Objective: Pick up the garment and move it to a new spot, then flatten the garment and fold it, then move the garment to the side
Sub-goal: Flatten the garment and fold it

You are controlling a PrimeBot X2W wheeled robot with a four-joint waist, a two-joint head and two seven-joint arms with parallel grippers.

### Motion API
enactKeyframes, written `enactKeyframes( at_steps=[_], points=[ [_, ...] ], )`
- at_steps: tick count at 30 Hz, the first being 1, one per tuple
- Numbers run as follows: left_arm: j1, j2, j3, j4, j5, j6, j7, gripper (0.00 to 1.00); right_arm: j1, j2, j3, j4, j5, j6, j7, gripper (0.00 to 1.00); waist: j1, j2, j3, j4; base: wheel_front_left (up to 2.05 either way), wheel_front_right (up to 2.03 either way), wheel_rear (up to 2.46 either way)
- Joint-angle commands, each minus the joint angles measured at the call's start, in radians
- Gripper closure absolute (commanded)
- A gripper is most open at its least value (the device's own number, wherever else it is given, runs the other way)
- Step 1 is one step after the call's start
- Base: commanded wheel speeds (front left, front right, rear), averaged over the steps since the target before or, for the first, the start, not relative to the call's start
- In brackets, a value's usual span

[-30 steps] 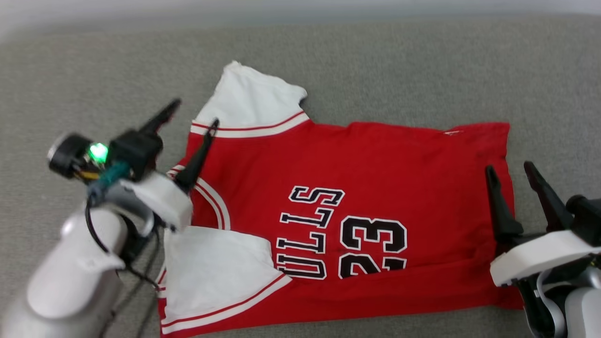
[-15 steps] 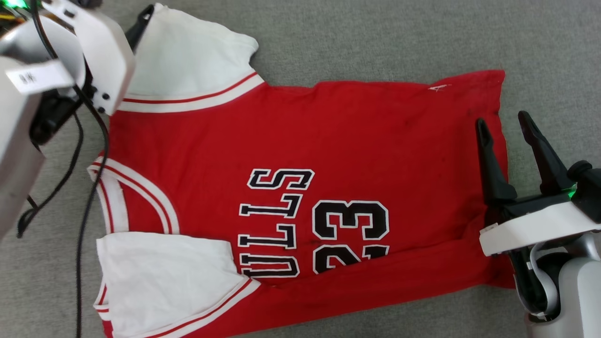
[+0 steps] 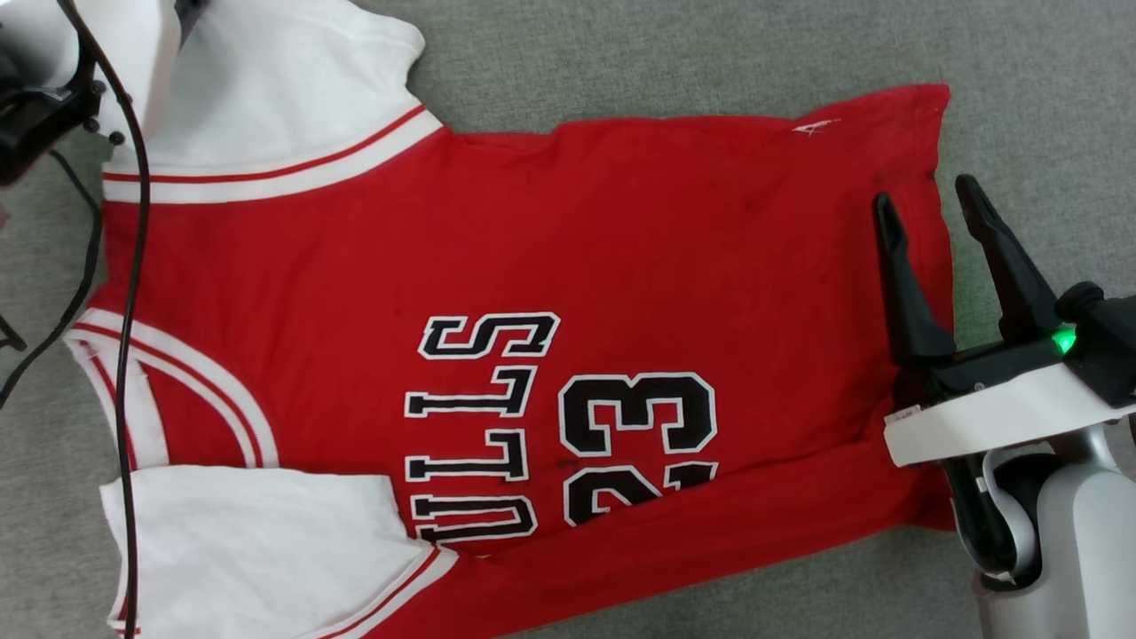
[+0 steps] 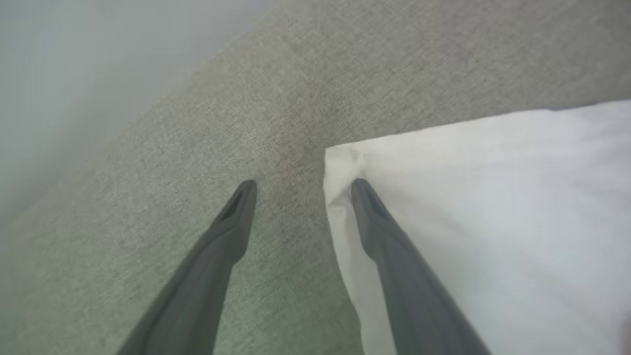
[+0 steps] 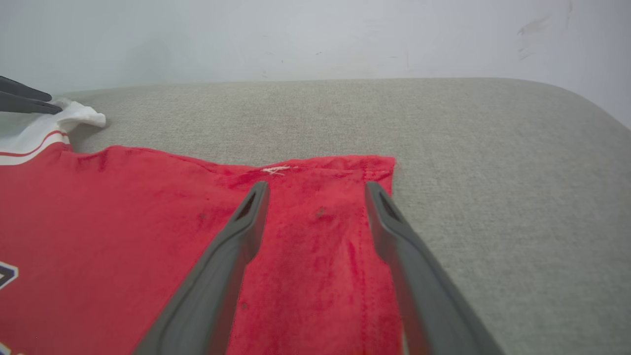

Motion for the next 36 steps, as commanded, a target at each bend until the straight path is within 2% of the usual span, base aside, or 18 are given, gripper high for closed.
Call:
enactKeyframes(
  at_steps=[1,6,8,10,13,21,26,28,29,36],
  points=[
    [-0.009,-0.003,-0.001,0.005,-0.002,-0.001,0.002,0.00,-0.016,0.003,0.003,-0.003,-0.002,-0.001,-0.005,0.00,-0.0002,0.0000,0.007,-0.006,0.00,0.00,0.00],
    [-0.001,-0.019,-0.022,0.066,-0.001,-0.001,0.013,0.00,-0.021,0.005,0.010,-0.002,-0.003,-0.001,-0.014,0.00,-0.0002,0.0000,0.020,-0.014,0.00,0.00,0.00],
    [0.016,-0.032,-0.031,0.088,-0.019,-0.001,0.039,1.00,-0.021,0.005,0.012,0.000,-0.006,-0.001,-0.016,0.00,-0.0002,0.0000,0.020,-0.014,0.00,0.00,0.00],
    [0.038,-0.038,-0.048,0.092,-0.045,-0.001,0.072,1.00,-0.021,0.006,0.011,0.003,-0.009,-0.001,-0.017,0.00,-0.0002,0.0000,0.015,-0.011,0.00,0.00,0.00],
    [0.043,-0.039,-0.030,0.092,-0.067,-0.001,0.039,1.00,-0.019,0.006,0.009,0.008,-0.011,-0.001,-0.012,0.00,-0.0002,0.0000,0.000,-0.004,0.00,0.00,0.00],
    [0.053,-0.068,-0.004,0.095,-0.022,0.043,-0.177,1.00,0.007,-0.017,-0.004,0.035,-0.017,-0.001,0.015,0.00,-0.0002,0.0000,-0.084,0.034,0.00,0.00,0.00],
    [0.102,-0.093,0.009,0.071,-0.031,0.046,-0.290,1.00,0.027,-0.044,-0.011,0.049,-0.014,-0.001,0.047,0.00,-0.0002,0.0000,-0.160,0.069,0.00,0.00,0.00],
    [0.141,-0.106,0.017,0.053,-0.050,0.058,-0.325,1.00,0.042,-0.065,-0.007,0.061,-0.012,-0.001,0.086,0.00,-0.0002,0.0000,-0.192,0.086,0.00,0.00,0.00],
    [0.183,-0.115,0.016,0.025,-0.061,0.065,-0.354,1.00,0.045,-0.098,-0.009,0.071,-0.017,-0.001,0.142,0.00,-0.0002,0.0000,-0.225,0.106,0.00,0.00,0.00],
    [0.306,-0.078,0.026,-0.137,-0.080,0.113,-0.411,1.00,-0.031,-0.233,-0.010,0.074,0.031,-0.001,0.397,0.00,-0.0002,0.0000,-0.255,0.165,0.00,0.00,0.00]
  ],
)
